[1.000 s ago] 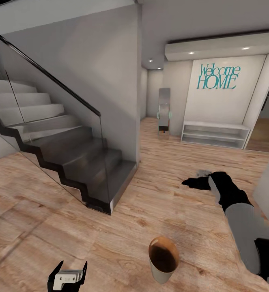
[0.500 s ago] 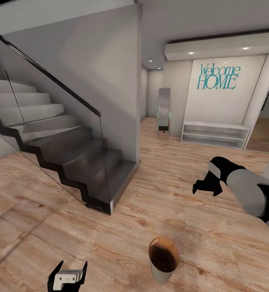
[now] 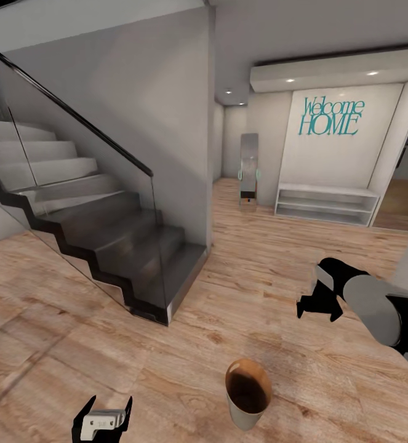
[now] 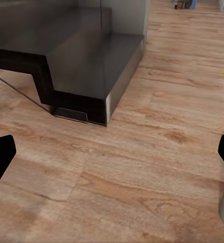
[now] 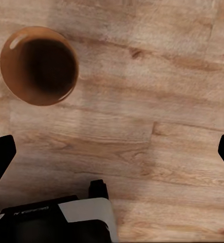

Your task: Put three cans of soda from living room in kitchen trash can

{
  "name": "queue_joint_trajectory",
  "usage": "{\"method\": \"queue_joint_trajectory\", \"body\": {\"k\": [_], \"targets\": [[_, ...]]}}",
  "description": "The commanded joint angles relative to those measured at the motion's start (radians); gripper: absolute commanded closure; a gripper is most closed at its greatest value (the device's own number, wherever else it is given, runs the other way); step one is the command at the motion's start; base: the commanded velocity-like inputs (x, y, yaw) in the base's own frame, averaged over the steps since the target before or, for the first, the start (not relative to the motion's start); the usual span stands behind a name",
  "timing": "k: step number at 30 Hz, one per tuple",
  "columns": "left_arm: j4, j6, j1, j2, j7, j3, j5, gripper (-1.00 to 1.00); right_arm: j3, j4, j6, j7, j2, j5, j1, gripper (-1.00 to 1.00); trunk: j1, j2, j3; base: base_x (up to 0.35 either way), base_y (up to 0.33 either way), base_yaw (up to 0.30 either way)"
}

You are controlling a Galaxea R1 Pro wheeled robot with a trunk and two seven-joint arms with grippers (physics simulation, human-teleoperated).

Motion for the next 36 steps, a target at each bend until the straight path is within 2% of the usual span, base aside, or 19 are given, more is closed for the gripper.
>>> {"method": "queue_joint_trajectory", "body": {"k": [1, 7, 15, 22, 32, 36], "targets": [[0.000, 0.000, 0.000, 0.000, 0.000, 0.000, 0.000, -1.00, 0.000, 0.000, 0.000, -0.002, 0.001, 0.000, 0.003, -1.00, 0.000, 0.000, 0.000, 0.000, 0.000, 0.000], [0.000, 0.001, 0.000, 0.000, -0.001, -0.002, -0.001, -1.00, 0.001, 0.000, 0.000, -0.006, 0.018, 0.001, 0.009, -1.00, 0.000, 0.000, 0.000, 0.064, 0.000, 0.000], [0.000, 0.001, 0.000, 0.001, -0.001, -0.003, 0.000, -1.00, 0.003, -0.004, -0.001, -0.007, 0.028, 0.002, 0.010, -1.00, 0.000, 0.000, 0.000, 0.262, 0.000, 0.000], [0.000, 0.001, 0.000, 0.001, -0.002, -0.002, -0.001, -1.00, 0.003, -0.005, -0.007, -0.007, 0.028, 0.002, 0.010, -1.00, 0.000, 0.000, 0.000, 0.257, 0.000, 0.000], [0.000, 0.003, -0.001, 0.000, 0.000, -0.001, 0.002, -1.00, 0.002, -0.010, -0.041, -0.004, 0.020, 0.005, 0.017, -1.00, 0.000, 0.000, 0.000, 0.049, 0.000, 0.000], [0.001, 0.004, -0.002, 0.000, 0.000, -0.001, 0.002, -1.00, 0.003, -0.014, -0.043, -0.004, 0.022, 0.007, 0.018, -1.00, 0.015, -0.028, -0.016, 0.003, 0.000, 0.000]]}}
